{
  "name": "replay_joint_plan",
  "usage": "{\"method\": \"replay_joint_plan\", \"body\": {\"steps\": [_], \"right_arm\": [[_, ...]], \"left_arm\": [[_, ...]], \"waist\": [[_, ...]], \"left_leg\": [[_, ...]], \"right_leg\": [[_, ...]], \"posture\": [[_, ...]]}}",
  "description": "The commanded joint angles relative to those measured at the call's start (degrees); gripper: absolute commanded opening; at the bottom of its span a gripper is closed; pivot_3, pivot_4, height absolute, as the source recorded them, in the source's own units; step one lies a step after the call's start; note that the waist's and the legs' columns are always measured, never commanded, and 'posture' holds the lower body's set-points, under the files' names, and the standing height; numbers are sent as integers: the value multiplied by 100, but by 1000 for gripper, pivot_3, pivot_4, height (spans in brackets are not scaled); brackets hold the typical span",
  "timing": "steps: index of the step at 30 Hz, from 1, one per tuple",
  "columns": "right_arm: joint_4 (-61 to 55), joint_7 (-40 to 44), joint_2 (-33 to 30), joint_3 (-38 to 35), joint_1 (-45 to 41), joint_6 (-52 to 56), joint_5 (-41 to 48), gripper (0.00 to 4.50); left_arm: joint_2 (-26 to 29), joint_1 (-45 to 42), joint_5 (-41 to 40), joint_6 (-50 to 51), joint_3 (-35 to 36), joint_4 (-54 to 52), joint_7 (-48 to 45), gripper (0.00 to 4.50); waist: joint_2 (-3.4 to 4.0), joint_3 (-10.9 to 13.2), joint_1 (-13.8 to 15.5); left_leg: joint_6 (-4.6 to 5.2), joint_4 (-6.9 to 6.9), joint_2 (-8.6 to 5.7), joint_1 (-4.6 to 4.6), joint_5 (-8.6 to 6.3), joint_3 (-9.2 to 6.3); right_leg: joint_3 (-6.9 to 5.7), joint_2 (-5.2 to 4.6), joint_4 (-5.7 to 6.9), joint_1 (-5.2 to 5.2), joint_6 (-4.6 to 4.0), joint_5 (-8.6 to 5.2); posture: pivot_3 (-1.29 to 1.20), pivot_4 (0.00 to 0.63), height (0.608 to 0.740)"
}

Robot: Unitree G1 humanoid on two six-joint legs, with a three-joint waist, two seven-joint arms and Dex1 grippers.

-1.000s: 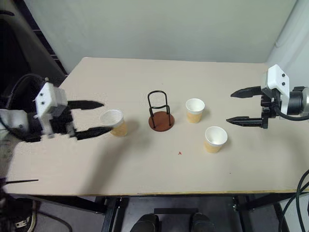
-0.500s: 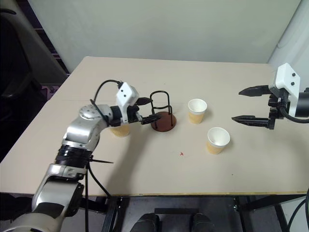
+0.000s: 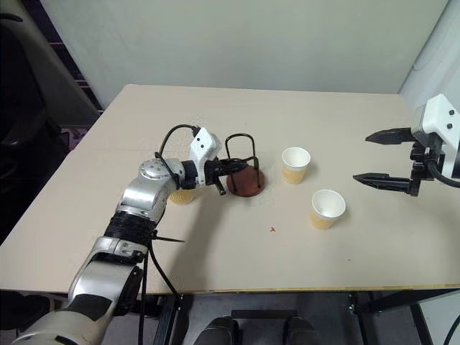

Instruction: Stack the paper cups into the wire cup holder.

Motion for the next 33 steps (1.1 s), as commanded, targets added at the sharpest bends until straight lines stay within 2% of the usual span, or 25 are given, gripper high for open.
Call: {"method": "replay_joint_plan", "body": {"steps": [1,5,8,16,20,24,27,30,33], "right_arm": [[-76,-41,-114,-232,-51,-55,99,4500],[-172,-26,-78,-222,31,-30,165,4500],[-308,-31,-35,-210,148,9,241,4500],[-786,127,-31,-135,408,214,590,4500],[-952,118,-13,-77,449,267,682,4500],[-1014,24,50,10,427,305,679,4500],[-1037,10,87,66,415,327,688,4500],[-1029,56,99,287,433,259,532,4500],[-967,58,63,615,486,124,241,4500]], "left_arm": [[292,342,-627,645,-110,-1520,-677,8],[552,924,-720,1263,-540,-2768,-702,8],[552,1307,-568,1401,-797,-3196,-465,8],[109,1356,147,1082,-1144,-2875,463,8],[68,1362,185,1206,-1212,-2825,480,8],[17,1407,83,1537,-1193,-2852,534,1164],[70,1464,-37,1693,-1155,-3031,458,2235],[204,1537,195,1446,-1140,-3055,567,3282],[292,1655,-8,1535,-899,-3242,577,3282]], "waist": [[1,0,-4],[1,-1,-7],[2,-1,2],[3,-1,-21],[3,-1,-34],[3,-1,-36],[3,-1,-34],[3,-1,-35],[3,-1,-36]], "left_leg": [[7,6,-1,1,-7,4],[27,17,-2,3,-27,20],[33,16,5,5,-30,8],[94,17,6,50,-62,-4],[90,19,-2,57,-57,11],[79,18,-2,59,-51,20],[72,17,0,58,-47,18],[55,15,0,58,-40,17],[54,12,0,58,-41,14]], "right_leg": [[4,-3,1,2,8,-3],[10,-16,0,4,21,-12],[11,-28,0,4,23,-15],[17,-50,6,42,9,-26],[19,-29,3,55,-4,-38],[19,-21,3,61,-2,-42],[19,-20,2,60,1,-42],[19,-20,2,60,6,-43],[19,-18,2,59,7,-43]], "posture": [[0,150,740],[0,150,740],[0,150,740],[0,150,740],[0,150,740],[0,150,740],[0,150,740],[0,150,740],[0,150,740]]}}
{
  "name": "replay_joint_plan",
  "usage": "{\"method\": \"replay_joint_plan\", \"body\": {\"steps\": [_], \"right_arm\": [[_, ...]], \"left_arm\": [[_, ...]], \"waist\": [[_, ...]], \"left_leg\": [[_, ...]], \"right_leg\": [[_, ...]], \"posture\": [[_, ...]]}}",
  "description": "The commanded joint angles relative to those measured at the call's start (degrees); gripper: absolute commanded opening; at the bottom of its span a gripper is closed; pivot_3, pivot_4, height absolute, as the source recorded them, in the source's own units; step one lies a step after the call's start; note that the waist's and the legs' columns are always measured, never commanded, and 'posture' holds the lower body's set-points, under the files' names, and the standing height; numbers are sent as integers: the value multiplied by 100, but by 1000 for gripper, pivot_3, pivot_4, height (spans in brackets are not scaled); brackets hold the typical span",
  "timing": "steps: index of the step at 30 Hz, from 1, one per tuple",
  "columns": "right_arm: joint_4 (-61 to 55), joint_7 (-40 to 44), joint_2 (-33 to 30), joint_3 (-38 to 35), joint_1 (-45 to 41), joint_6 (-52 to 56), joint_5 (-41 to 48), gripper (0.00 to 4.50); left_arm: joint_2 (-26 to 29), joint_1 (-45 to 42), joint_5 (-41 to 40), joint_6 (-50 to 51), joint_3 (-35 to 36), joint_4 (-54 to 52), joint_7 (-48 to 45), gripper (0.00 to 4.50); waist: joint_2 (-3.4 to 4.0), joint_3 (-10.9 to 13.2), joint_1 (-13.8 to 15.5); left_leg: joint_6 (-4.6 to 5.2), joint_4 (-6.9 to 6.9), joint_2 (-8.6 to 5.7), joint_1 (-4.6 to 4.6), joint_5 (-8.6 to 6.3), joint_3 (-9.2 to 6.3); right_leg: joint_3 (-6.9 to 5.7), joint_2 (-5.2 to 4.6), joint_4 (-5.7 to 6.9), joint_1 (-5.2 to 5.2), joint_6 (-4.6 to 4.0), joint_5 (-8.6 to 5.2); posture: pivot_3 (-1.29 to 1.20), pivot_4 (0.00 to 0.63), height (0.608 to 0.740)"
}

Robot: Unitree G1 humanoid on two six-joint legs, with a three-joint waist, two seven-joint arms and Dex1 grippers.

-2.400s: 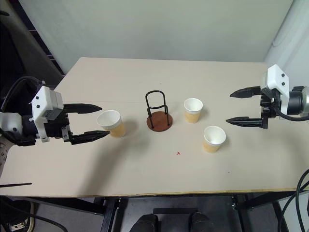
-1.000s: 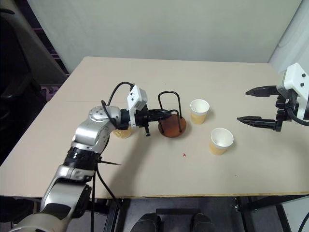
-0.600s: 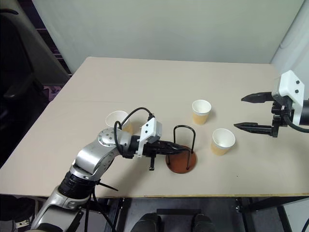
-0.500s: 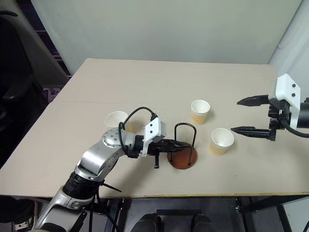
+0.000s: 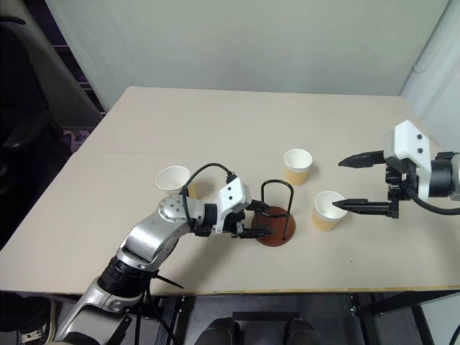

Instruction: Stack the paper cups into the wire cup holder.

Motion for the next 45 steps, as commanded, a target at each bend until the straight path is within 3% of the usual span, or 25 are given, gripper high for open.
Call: {"method": "replay_joint_plan", "body": {"steps": [1,5,9,17,20,26,31,36,40,45], "right_arm": [[-14,16,-69,316,23,-248,-368,4500],[146,73,3,640,-34,-394,-593,4500],[353,218,83,1167,-144,-686,-1021,4500],[698,60,420,2025,-285,-1156,-2039,4500],[750,152,529,2095,-297,-1228,-2110,3903],[732,241,641,2012,-288,-1301,-2063,1776],[709,328,659,1928,-302,-1305,-1991,33],[539,598,545,1503,-456,-1134,-1464,33],[269,734,547,440,-1443,-191,111,33],[-34,292,1052,372,-2319,497,872,33]], "left_arm": [[84,143,-270,-4,411,-454,23,3282],[203,337,-571,69,826,-757,45,3282],[657,604,-796,237,1412,-1191,96,3282],[2257,463,-2125,421,2942,-1847,-962,3282],[2845,296,-2415,357,3327,-1770,-1394,3336],[3525,629,-2632,222,3930,-1504,-1932,3336],[3653,913,-2595,86,4058,-1425,-1919,3336],[3696,991,-2506,-31,4022,-1344,-1872,3336],[3916,1134,-2355,-162,4264,-1070,-1995,3336],[3872,1266,-2355,-262,4154,-1099,-1903,3336]], "waist": [[0,0,-1],[0,0,3],[0,0,-17],[-1,1,-41],[4,3,-38],[5,3,-85],[5,4,-86],[6,4,-89],[25,15,-121],[-12,-6,-170]], "left_leg": [[0,-1,0,-1,0,-3],[8,-1,5,-2,-6,-15],[36,-3,6,1,-22,-21],[36,-7,26,1,-30,-43],[40,-10,27,2,-32,-48],[39,-16,27,0,-47,-42],[35,-22,31,-5,-53,-43],[30,-22,31,-9,-65,-42],[27,-27,29,-25,-65,-29],[12,-45,48,-9,-59,-31]], "right_leg": [[0,1,0,-1,0,0],[0,-3,0,-2,1,0],[2,-2,0,-3,1,0],[4,-2,6,-16,-40,-11],[2,-13,11,-19,-50,-12],[-2,-27,10,-31,-70,-18],[-6,-31,11,-41,-92,-31],[-7,-34,12,-49,-97,-34],[-4,-33,16,-71,-101,-35],[-5,-8,17,-69,-139,-59]], "posture": [[0,150,740],[0,150,740],[0,150,740],[0,150,740],[0,150,740],[0,150,740],[0,150,740],[0,150,740],[0,150,740],[0,150,740]]}}
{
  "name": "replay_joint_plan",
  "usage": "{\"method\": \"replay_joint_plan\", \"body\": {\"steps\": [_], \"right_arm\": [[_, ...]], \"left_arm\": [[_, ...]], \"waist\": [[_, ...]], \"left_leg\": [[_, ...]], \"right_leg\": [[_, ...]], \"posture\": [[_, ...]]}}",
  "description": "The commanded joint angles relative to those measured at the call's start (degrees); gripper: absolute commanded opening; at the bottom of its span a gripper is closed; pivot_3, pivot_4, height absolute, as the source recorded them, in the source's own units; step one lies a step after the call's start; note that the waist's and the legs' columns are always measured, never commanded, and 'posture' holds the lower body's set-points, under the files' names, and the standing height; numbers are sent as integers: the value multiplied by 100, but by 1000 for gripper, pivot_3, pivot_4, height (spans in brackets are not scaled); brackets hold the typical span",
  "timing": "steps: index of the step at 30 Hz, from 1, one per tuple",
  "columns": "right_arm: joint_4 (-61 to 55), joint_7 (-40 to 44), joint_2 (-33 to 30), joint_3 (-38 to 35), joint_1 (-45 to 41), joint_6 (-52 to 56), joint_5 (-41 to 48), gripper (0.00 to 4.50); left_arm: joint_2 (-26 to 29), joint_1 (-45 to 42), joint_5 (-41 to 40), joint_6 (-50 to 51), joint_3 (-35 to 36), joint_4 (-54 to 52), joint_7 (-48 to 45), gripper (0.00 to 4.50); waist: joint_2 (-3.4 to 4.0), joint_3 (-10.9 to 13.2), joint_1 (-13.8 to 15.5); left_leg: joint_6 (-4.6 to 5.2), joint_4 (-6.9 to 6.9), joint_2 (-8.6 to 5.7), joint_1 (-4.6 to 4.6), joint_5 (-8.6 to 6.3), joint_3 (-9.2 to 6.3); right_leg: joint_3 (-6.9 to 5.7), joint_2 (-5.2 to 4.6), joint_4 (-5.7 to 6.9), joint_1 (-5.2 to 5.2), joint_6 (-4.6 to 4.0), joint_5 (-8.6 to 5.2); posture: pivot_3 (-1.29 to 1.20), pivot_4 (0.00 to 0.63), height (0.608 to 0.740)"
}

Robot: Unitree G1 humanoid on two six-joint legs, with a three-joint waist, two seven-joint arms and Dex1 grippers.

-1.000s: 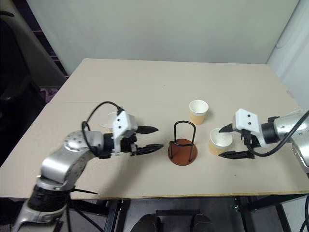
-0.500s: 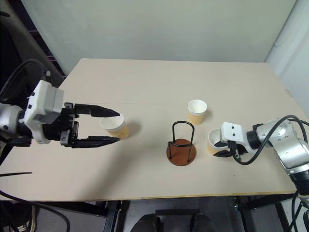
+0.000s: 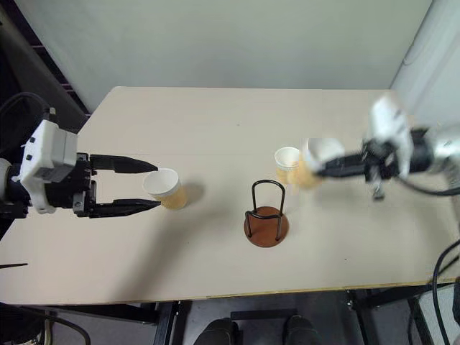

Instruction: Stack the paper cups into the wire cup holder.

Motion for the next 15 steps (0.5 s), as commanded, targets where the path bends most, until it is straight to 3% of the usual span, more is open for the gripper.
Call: {"method": "replay_joint_plan", "body": {"steps": [1,7,12,15], "right_arm": [[-390,-238,354,103,-210,379,494,33],[-483,-301,525,987,63,-65,-403,33],[-464,-237,646,1195,116,-108,-477,33],[-454,-171,688,1258,131,-121,-483,660]], "left_arm": [[-24,2,29,-120,1,-110,124,3336],[-71,-48,39,-148,-150,-133,250,3336],[-71,85,1,-69,-47,-254,335,3336],[-61,149,-42,-28,17,-331,364,3336]], "waist": [[-14,-7,-15],[-6,-2,-6],[-6,-2,-14],[-7,-2,-14]], "left_leg": [[-4,-3,7,1,-2,-7],[-9,-3,19,-6,-6,-9],[-20,-1,29,-6,-17,-6],[-28,-1,37,-5,-22,-5]], "right_leg": [[-3,9,-1,0,-7,-4],[-10,8,4,-9,-6,-2],[-15,8,8,-15,9,11],[-20,13,12,-16,13,13]], "posture": [[0,150,740],[0,150,740],[0,150,740],[0,150,740]]}}
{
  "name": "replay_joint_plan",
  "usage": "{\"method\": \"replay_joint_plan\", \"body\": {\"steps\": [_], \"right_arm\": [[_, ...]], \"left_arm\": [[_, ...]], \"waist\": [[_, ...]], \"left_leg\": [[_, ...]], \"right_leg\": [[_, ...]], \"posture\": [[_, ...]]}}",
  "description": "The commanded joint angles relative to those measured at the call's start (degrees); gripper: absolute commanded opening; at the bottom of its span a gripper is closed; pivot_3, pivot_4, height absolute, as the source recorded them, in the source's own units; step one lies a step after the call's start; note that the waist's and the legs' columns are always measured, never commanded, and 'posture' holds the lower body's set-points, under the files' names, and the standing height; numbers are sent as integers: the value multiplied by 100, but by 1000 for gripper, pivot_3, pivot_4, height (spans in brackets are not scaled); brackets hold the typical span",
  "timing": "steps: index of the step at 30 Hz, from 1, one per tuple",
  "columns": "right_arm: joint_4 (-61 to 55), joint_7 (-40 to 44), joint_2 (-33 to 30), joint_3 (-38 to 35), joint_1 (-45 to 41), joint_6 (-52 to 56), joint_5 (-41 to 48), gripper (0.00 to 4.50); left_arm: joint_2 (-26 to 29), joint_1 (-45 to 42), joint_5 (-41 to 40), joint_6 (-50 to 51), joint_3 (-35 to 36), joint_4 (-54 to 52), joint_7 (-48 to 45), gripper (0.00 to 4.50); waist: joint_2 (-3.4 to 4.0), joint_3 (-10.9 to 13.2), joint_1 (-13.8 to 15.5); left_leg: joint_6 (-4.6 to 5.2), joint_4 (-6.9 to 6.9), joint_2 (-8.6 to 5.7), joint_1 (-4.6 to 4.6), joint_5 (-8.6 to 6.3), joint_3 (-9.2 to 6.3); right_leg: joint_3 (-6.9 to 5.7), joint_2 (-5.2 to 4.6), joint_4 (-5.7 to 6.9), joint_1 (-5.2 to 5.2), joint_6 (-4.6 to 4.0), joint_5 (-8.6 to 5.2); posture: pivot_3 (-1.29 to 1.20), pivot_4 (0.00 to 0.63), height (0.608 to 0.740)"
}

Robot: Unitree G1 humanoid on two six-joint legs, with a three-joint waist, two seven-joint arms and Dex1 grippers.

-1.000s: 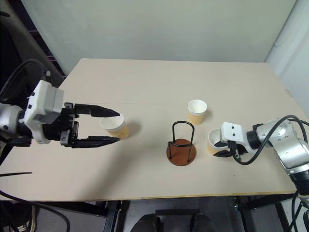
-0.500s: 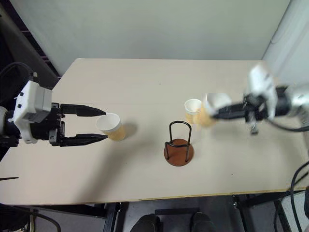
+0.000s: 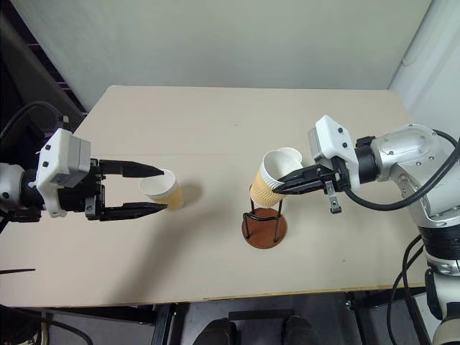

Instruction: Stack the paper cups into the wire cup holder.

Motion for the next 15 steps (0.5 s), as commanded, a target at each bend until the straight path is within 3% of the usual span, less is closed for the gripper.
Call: {"method": "replay_joint_plan", "body": {"steps": [1,7,11,15], "right_arm": [[-74,88,44,48,-52,-112,-52,983],[116,62,138,192,-121,-329,-368,3091],[1172,-133,270,101,-552,-905,-877,4453],[3841,-983,1027,574,-1571,-2184,-2183,4453]], "left_arm": [[38,-11,-158,28,274,-175,68,3336],[35,-190,-237,-20,381,-35,231,3336],[-174,-632,70,-21,96,139,944,3336],[-690,-1166,723,78,-923,226,1767,3336]], "waist": [[0,0,1],[0,0,1],[0,0,5],[13,3,-7]], "left_leg": [[-3,0,4,0,-2,0],[-8,1,9,2,-5,0],[-8,7,8,1,-6,0],[-7,9,9,12,-7,0]], "right_leg": [[-1,3,0,0,0,0],[-1,8,5,-4,0,1],[-1,5,6,-4,-7,5],[6,-1,3,-7,-49,25]], "posture": [[0,150,740],[0,150,740],[0,150,740],[0,150,740]]}}
